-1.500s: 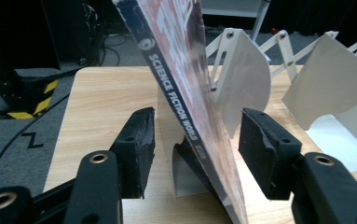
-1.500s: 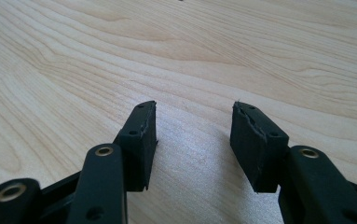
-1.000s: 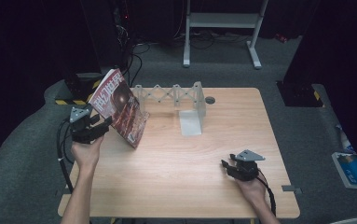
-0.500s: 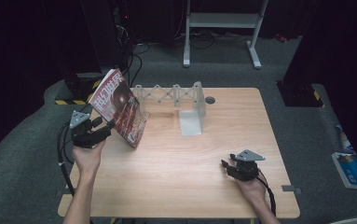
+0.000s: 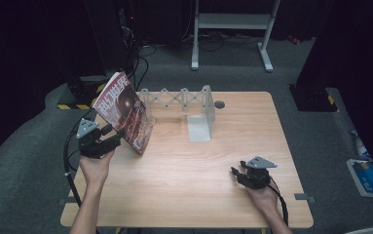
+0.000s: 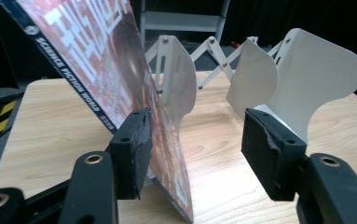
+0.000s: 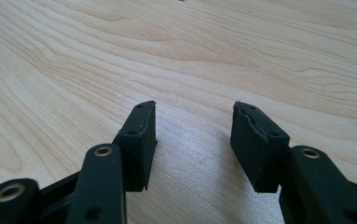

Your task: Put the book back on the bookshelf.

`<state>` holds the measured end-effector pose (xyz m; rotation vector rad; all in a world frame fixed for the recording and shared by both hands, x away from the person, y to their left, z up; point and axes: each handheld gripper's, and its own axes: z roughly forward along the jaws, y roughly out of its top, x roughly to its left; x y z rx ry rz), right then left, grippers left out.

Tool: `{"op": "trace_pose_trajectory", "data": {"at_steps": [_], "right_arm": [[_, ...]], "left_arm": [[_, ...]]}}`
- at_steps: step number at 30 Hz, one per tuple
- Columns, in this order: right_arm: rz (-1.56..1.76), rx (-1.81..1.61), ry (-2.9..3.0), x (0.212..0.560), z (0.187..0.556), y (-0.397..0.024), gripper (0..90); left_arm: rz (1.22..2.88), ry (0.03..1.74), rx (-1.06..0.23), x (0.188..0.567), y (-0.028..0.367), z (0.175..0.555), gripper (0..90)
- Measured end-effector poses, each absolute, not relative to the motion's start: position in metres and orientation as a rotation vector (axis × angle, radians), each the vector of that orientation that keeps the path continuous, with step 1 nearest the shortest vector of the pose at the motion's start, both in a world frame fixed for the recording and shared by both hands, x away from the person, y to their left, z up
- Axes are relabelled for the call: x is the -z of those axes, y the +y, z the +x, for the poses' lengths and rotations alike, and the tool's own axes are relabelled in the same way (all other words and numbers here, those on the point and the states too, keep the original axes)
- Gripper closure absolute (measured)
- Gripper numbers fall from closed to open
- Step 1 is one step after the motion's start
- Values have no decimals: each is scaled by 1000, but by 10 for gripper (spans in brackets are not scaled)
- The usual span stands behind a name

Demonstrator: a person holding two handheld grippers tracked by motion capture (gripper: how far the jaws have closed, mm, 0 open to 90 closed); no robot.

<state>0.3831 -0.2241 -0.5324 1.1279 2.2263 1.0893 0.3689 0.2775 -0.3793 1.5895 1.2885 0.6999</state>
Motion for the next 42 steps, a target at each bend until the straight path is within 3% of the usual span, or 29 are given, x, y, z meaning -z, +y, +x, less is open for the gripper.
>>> {"op": "trace_pose_trajectory", "data": {"at_steps": [42], "right_arm": [[1119, -1100, 2223, 533, 383, -224, 484]], "left_arm": [[1627, 1184, -604, 392, 238, 363, 423]]}}
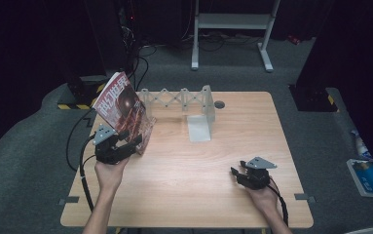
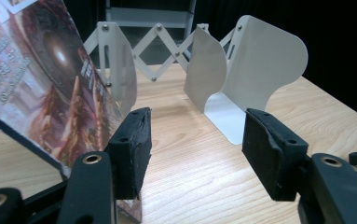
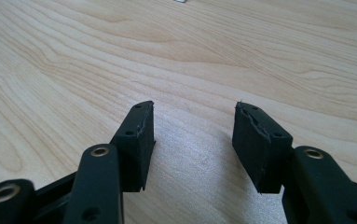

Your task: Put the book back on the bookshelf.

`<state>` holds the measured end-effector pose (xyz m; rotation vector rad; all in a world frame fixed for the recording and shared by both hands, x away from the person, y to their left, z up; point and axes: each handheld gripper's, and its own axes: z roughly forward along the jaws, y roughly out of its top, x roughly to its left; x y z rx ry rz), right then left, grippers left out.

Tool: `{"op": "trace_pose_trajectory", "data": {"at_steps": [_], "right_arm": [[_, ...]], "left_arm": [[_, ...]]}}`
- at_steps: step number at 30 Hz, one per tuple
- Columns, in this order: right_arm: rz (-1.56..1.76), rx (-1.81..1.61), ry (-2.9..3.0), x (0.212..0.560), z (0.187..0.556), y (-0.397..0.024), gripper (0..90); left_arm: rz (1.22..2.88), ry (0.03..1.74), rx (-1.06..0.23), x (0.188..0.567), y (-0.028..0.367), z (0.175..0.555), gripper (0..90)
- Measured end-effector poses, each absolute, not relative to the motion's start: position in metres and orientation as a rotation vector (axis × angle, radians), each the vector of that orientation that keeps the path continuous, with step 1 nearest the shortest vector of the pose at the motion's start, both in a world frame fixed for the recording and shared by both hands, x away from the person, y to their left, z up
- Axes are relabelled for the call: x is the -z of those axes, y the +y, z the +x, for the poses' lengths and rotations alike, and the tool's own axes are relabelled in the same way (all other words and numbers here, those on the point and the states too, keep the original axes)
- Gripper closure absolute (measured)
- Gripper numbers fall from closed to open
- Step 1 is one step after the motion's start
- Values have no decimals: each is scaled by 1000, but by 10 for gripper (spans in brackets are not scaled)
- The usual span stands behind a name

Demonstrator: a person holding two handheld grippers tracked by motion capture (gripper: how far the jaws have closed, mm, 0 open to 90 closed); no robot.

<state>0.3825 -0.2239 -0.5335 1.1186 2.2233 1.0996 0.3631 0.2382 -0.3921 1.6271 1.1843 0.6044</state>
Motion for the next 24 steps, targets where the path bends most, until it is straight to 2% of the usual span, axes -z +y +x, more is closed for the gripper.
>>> {"op": "trace_pose_trajectory", "data": {"at_steps": [24], "right_arm": [[1119, -1100, 2223, 534, 383, -224, 484]], "left_arm": [[1630, 1160, -547, 400, 223, 366, 417]]}}
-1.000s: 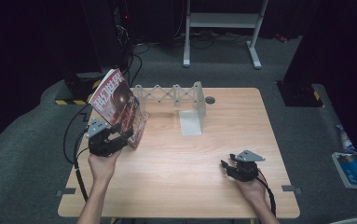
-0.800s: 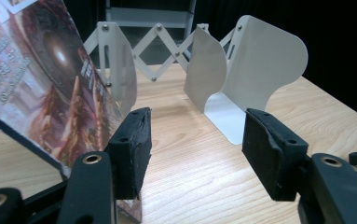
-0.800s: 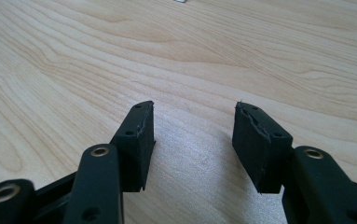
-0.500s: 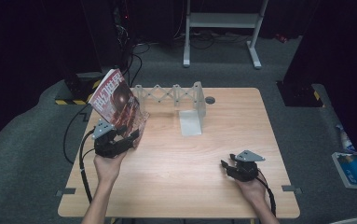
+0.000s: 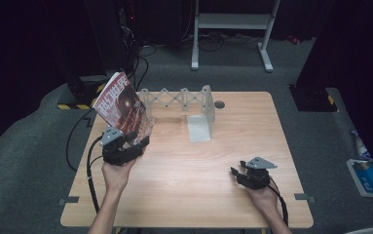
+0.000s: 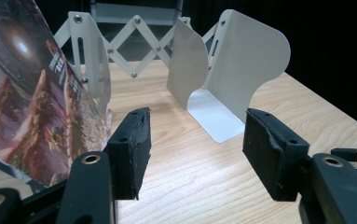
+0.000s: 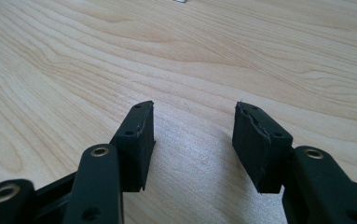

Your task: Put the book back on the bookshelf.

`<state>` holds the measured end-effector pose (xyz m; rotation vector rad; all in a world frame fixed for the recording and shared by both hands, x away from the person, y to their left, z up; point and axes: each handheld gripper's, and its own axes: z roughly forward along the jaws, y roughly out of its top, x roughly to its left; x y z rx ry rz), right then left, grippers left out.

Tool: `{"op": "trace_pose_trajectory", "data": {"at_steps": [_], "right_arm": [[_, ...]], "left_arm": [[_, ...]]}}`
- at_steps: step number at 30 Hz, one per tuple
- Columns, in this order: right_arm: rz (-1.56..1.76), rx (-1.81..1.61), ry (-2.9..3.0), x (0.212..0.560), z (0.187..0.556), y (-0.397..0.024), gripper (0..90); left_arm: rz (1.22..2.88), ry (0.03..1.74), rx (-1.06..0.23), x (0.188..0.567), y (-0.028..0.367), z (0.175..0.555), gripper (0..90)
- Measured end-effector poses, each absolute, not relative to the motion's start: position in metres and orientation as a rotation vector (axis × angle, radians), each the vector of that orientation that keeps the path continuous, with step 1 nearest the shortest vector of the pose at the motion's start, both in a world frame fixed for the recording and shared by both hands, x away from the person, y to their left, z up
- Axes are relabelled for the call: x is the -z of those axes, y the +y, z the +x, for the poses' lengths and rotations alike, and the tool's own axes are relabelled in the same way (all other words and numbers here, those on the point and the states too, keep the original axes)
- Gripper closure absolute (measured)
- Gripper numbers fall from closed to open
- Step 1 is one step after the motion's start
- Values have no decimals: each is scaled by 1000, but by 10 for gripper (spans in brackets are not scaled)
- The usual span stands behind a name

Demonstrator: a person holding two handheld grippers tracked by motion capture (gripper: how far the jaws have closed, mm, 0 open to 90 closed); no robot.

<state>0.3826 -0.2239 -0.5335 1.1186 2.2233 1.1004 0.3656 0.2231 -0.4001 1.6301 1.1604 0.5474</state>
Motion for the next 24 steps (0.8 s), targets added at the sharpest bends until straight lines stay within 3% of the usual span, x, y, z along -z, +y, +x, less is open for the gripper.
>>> {"op": "trace_pose_trajectory", "data": {"at_steps": [24], "right_arm": [[1119, -1099, 2224, 533, 383, -224, 483]], "left_arm": [[1634, 1141, -500, 410, 207, 370, 399]]}}
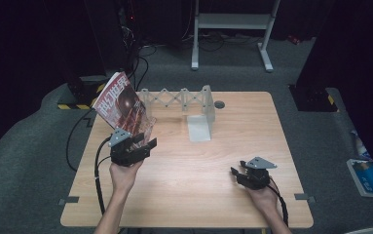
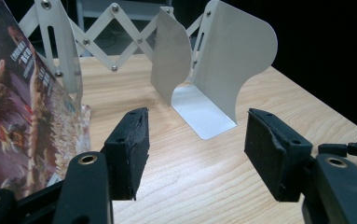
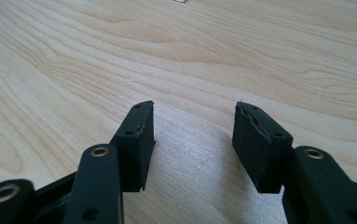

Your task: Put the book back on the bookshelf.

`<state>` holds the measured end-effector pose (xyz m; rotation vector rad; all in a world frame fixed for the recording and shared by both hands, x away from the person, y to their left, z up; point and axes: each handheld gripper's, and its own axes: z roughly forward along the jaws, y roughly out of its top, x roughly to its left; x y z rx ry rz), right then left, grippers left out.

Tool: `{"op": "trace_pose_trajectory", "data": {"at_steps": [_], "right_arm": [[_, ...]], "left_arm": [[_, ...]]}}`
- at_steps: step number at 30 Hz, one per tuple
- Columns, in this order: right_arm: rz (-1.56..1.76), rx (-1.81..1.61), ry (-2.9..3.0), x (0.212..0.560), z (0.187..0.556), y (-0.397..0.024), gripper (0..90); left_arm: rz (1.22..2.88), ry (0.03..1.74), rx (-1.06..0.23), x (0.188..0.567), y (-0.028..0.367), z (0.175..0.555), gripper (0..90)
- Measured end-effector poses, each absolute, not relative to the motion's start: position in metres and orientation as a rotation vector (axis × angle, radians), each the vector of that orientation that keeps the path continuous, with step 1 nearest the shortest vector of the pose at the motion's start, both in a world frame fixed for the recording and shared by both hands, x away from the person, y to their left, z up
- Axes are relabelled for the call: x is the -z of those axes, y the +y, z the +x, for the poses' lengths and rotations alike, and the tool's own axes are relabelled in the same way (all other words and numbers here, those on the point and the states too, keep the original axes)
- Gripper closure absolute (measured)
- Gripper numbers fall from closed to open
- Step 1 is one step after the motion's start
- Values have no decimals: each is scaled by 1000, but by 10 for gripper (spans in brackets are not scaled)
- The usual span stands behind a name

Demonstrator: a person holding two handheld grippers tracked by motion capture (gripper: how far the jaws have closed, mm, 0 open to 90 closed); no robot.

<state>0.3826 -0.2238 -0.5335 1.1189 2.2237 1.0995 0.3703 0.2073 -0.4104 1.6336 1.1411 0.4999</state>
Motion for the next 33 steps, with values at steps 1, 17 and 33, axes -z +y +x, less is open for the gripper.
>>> {"op": "trace_pose_trajectory", "data": {"at_steps": [1, 17, 33], "right_arm": [[1119, -1100, 2224, 534, 383, -224, 484], [1119, -1100, 2223, 534, 383, -224, 483], [1118, -1101, 2223, 534, 383, -224, 484]], "left_arm": [[1630, 1142, -483, 412, 206, 371, 399], [1649, 1128, -459, 418, 196, 372, 389], [1672, 1121, -441, 427, 183, 375, 384]]}}
